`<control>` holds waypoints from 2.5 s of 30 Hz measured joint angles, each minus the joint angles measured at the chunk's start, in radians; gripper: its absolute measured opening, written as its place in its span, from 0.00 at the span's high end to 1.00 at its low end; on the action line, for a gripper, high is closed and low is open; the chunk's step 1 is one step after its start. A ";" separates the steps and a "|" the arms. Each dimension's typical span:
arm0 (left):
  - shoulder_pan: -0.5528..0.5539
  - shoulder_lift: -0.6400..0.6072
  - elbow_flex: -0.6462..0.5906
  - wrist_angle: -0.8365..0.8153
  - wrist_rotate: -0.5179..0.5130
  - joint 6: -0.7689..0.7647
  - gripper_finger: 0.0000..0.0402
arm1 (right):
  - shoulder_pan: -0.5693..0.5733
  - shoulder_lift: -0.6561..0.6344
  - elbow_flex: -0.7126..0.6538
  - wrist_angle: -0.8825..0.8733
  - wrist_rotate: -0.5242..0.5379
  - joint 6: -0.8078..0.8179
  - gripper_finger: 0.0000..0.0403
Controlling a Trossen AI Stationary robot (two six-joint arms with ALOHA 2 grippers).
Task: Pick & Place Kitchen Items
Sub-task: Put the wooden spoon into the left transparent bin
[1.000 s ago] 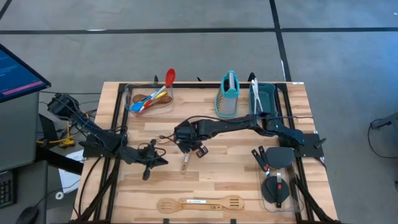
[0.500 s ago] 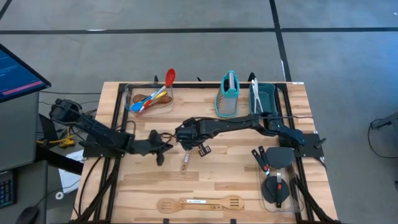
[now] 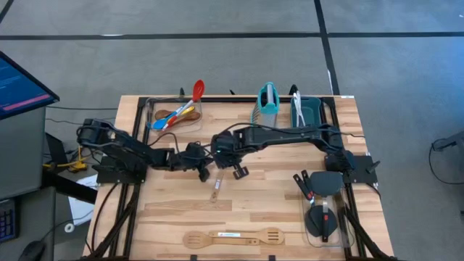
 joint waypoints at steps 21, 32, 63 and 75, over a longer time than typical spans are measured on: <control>0.130 0.271 0.222 0.007 0.156 0.027 1.00 | 0.029 -0.446 -0.612 0.411 0.065 0.142 1.00; 0.127 0.282 0.304 -0.018 0.193 0.078 1.00 | 0.020 -0.553 -0.775 0.483 0.057 0.221 1.00; -0.206 0.187 0.287 -0.107 0.229 -0.069 1.00 | -0.213 -0.276 -0.779 0.482 0.015 0.245 1.00; -0.215 0.187 0.287 -0.106 0.230 -0.073 1.00 | -0.207 -0.237 -0.778 0.466 0.033 0.275 1.00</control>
